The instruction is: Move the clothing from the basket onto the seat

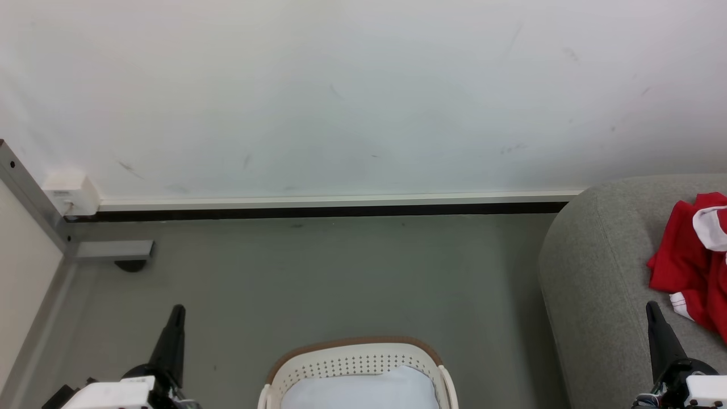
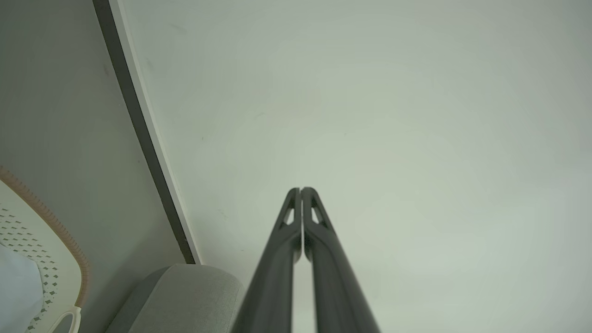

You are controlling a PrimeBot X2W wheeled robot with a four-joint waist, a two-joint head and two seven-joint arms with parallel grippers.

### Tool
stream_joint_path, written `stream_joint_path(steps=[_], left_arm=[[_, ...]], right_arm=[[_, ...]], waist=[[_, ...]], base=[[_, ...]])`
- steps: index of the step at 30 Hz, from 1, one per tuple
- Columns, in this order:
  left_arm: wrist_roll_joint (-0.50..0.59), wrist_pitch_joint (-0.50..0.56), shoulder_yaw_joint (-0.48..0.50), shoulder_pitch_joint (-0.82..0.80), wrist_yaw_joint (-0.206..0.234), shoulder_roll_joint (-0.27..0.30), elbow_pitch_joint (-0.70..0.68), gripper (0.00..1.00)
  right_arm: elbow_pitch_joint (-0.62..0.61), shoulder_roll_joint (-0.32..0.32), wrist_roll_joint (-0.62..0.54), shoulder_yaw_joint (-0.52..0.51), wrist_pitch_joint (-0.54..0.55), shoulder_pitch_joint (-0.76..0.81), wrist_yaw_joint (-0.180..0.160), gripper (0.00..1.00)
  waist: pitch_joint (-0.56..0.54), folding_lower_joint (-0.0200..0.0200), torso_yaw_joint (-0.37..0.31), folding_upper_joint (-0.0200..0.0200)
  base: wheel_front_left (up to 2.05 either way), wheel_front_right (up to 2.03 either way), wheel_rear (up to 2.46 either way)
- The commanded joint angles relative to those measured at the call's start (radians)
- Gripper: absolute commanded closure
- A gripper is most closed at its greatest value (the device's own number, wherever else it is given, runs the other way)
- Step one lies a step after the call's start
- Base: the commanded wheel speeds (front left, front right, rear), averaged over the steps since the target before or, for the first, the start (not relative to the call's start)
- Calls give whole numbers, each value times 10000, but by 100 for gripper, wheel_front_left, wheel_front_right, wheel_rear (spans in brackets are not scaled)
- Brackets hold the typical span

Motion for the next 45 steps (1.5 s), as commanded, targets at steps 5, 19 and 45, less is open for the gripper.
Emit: stream_joint_path(steps=[5,19,45], left_arm=[[-137,39,25,-93,-36,21,-36,100],[-138,38,23,-93,-36,21,-35,100],[-139,37,22,-92,-36,21,-36,100]], right_arm=[[24,-10,-22,-30,58,-125,-21,100],[26,16,-52,-63,78,-129,-21,100],[29,53,-98,-113,111,-136,-21,100]], waist=[[0,0,0,0],[0,0,0,0],[0,0,0,0]], base=[[0,0,0],[0,0,0],[0,0,0]])
